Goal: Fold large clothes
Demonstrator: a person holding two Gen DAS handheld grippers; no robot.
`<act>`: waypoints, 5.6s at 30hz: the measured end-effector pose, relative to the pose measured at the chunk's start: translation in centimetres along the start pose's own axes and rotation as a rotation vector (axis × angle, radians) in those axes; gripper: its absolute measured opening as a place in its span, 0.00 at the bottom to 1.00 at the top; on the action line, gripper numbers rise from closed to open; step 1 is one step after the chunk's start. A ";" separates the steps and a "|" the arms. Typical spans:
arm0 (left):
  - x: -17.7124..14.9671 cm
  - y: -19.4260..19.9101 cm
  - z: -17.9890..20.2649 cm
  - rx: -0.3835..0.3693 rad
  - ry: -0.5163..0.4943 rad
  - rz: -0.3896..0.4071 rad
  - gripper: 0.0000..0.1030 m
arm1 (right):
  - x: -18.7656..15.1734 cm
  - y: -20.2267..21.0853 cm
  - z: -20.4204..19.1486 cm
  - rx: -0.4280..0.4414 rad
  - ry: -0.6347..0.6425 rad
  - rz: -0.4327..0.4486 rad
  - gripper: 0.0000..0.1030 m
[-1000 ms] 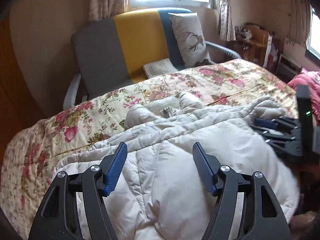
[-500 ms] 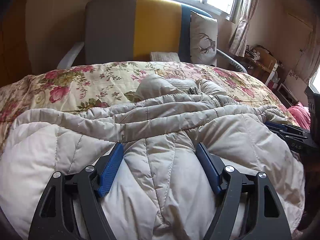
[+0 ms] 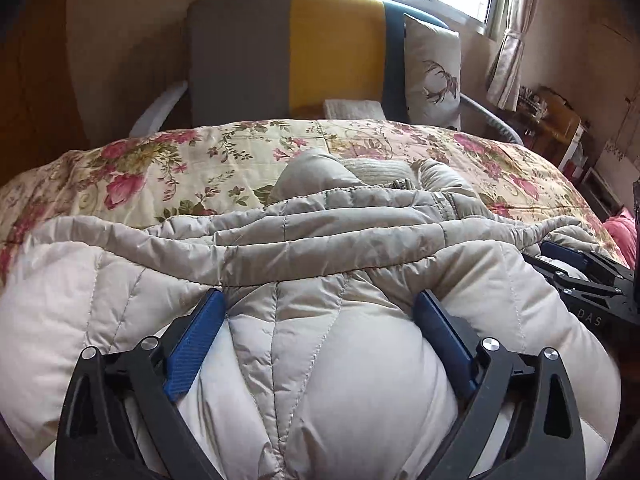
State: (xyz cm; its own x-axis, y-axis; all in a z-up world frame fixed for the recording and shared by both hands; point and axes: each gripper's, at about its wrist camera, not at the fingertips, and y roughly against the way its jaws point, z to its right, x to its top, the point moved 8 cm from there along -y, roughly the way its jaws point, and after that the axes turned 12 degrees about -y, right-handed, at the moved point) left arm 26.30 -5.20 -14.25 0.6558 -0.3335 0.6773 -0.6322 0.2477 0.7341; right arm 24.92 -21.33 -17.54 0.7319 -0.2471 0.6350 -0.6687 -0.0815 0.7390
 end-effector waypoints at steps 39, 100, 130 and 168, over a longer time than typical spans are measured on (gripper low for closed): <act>-14.1 14.5 -13.4 0.009 0.588 0.114 0.97 | -1.6 10.0 -1.5 -0.021 -0.074 0.110 0.94; -10.4 25.2 -8.7 -0.309 0.686 0.486 0.18 | -9.0 4.8 -12.1 -0.096 0.193 0.138 0.98; -1.1 23.5 7.9 -0.025 -0.098 0.362 0.22 | -8.6 13.5 -3.9 0.063 -0.128 0.117 0.98; -8.0 12.8 25.6 0.079 -0.797 0.364 0.64 | 0.5 15.6 -1.7 0.415 -0.195 -0.125 0.67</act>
State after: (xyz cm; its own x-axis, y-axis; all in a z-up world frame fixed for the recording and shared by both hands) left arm 2.40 -22.70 -11.52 -0.0566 -0.7889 0.6119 -0.7920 0.4087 0.4535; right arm 15.10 -21.05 -5.28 0.7986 -0.3840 0.4634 -0.6017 -0.4911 0.6299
